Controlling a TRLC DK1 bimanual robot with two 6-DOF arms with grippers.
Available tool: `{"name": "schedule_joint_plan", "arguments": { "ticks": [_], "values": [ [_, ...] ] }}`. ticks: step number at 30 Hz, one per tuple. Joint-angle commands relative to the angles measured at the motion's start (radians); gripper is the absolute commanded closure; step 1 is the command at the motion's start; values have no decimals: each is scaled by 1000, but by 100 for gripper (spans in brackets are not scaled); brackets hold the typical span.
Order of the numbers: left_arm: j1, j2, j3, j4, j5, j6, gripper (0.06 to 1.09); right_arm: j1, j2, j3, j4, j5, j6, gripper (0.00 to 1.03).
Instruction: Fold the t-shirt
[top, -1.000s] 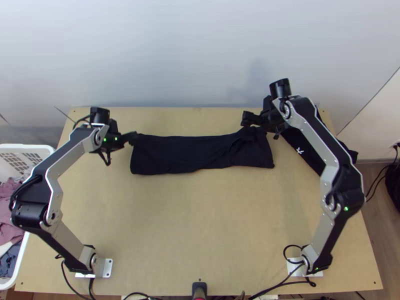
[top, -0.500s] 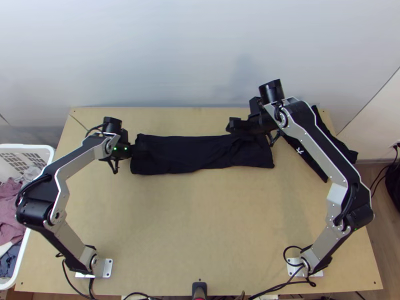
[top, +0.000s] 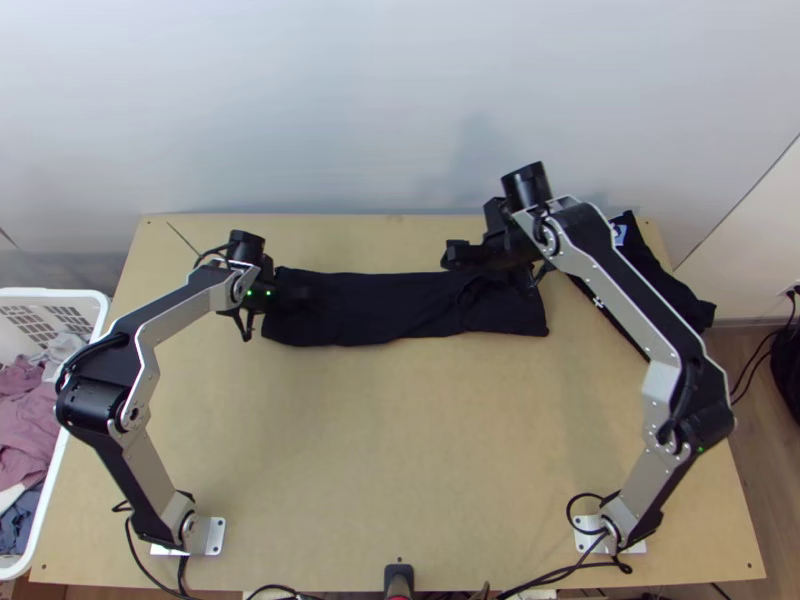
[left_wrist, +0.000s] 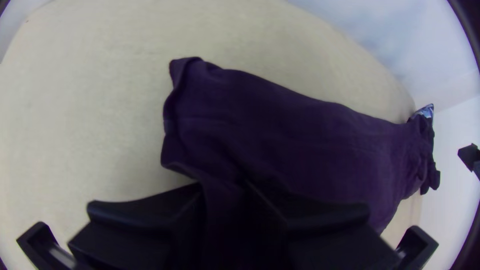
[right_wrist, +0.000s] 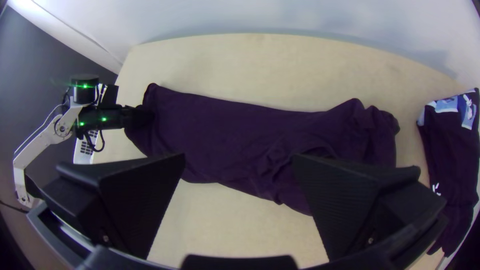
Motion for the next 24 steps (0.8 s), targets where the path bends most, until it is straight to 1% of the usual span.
{"name": "schedule_joint_plan", "arguments": {
  "ticks": [1, 13, 21, 24],
  "values": [
    [-19, -25, 7, -2, 1, 2, 105, 33, 78, 34, 1, 0, 2, 3],
    [-19, -164, 4, -35, 5, -39, 105, 129, 337, 70, 10, 4, -27, 3],
    [-28, -192, 17, -47, 11, -59, 105, 119, 427, 58, 32, 30, -25, 3],
    [-29, -201, 17, -52, 13, -68, 105, 116, 421, 57, 30, 30, -30, 3]
  ]
}}
